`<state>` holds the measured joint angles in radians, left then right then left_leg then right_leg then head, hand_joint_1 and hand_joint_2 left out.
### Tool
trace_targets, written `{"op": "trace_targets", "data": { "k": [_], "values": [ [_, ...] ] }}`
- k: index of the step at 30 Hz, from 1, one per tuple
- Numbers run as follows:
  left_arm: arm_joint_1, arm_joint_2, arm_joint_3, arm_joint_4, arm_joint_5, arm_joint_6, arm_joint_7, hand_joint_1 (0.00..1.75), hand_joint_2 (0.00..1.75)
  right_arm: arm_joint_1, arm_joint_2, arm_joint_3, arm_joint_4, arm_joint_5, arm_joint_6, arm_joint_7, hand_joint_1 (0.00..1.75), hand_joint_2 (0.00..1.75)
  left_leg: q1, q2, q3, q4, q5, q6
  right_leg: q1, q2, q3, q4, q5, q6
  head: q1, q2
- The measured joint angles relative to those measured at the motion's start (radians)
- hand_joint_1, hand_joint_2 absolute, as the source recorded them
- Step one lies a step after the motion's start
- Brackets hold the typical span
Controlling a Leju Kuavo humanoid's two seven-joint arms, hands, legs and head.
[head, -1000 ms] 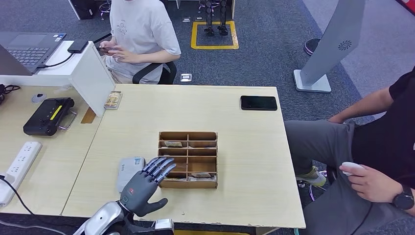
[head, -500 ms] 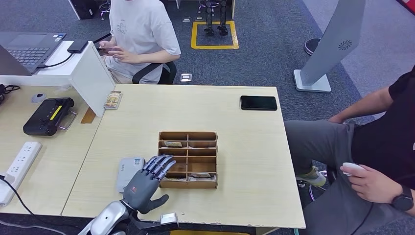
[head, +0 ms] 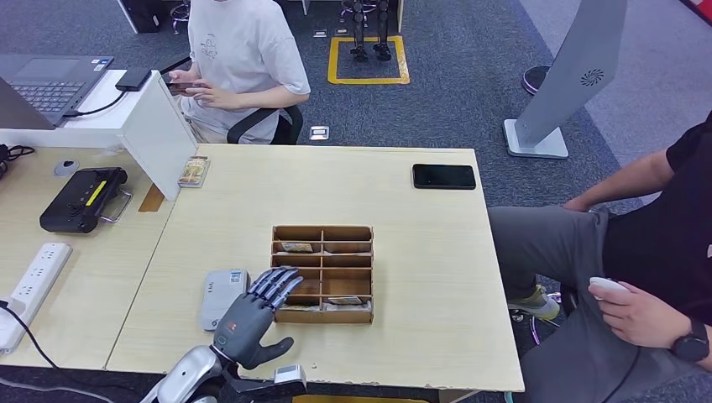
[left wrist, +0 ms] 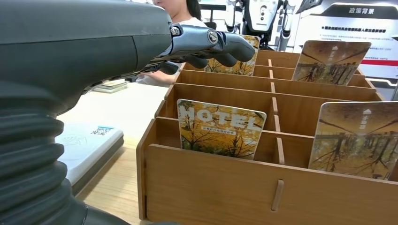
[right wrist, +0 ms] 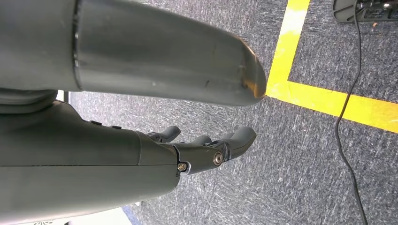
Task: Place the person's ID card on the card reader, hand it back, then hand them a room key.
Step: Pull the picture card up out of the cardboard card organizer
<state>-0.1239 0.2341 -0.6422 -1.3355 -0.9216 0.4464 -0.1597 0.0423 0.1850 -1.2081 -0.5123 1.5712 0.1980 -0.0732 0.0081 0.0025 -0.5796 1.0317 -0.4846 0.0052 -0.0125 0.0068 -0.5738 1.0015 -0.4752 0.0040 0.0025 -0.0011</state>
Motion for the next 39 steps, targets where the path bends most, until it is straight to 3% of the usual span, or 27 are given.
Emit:
{"op": "trace_targets", "data": {
  "k": [6,7,10,11,39],
  "values": [
    [0.001,-0.001,0.0,0.0,0.001,0.0,-0.001,0.0,1.75,0.0,0.0,0.0,0.0,0.0,0.0,0.0,0.0,0.0,0.0,0.0,0.0,0.0,0.0,0.0,0.0,0.0,0.0,0.0,0.0,0.0,0.0,0.0],
    [0.001,-0.001,0.0,0.0,0.001,0.0,-0.001,0.07,1.75,0.0,0.0,0.0,0.0,0.0,0.0,0.0,0.0,0.0,0.0,0.0,0.0,0.0,0.0,0.0,0.0,0.0,0.0,0.0,0.0,0.0,0.0,0.0],
    [0.001,-0.001,0.0,0.0,0.004,0.0,-0.003,1.38,1.75,0.0,0.0,0.0,0.001,0.0,0.0,0.0,0.0,0.0,0.0,0.0,0.0,0.0,0.0,0.0,0.0,0.0,0.0,0.0,0.0,0.0,0.0,0.0],
    [0.001,-0.001,0.0,0.0,0.007,0.002,-0.006,1.75,1.75,0.0,0.0,0.0,0.001,0.0,0.0,0.0,0.0,0.0,0.0,0.0,0.0,0.0,0.0,0.0,0.0,0.0,0.0,0.0,0.0,0.0,0.0,0.0],
    [0.003,0.001,0.0,0.0,0.078,0.006,-0.043,1.75,1.75,0.003,-0.001,0.0,-0.001,0.0,0.02,-0.004,0.0,0.0,0.0,0.0,0.0,0.0,0.0,0.0,0.0,0.0,0.0,0.0,0.0,0.0,0.0,0.0]
  ]
}}
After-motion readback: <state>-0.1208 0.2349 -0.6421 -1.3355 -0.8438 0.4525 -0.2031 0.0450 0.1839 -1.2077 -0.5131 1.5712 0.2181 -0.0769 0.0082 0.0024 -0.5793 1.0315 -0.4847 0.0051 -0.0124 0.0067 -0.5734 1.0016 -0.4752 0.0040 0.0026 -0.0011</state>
